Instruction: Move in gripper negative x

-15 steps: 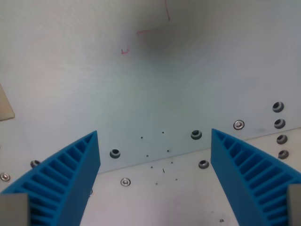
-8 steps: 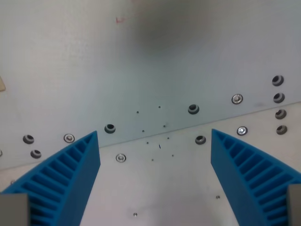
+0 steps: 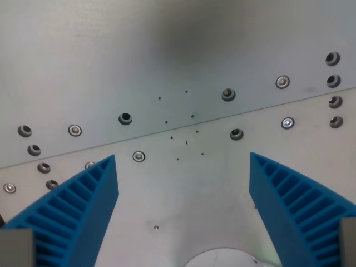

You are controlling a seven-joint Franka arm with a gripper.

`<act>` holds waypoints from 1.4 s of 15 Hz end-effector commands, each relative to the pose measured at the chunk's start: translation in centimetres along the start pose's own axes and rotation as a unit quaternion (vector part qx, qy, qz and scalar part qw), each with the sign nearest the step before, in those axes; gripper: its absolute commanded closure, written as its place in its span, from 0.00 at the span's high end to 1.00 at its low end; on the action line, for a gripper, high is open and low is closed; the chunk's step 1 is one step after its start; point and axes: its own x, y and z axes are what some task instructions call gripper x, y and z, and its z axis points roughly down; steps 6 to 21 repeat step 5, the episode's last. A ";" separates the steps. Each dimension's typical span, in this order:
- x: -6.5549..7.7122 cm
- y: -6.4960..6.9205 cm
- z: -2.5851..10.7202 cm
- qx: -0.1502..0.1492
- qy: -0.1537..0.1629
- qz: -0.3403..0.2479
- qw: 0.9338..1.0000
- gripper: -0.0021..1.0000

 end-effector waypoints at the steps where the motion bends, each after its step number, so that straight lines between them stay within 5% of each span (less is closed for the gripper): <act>1: -2.7 -0.2 -0.2 0.006 0.042 0.009 0.999 1.00; 5: -4.6 -0.2 0.0 0.006 0.042 0.009 0.999 1.00; 21: -4.6 -0.2 0.0 0.006 0.042 0.009 0.999 1.00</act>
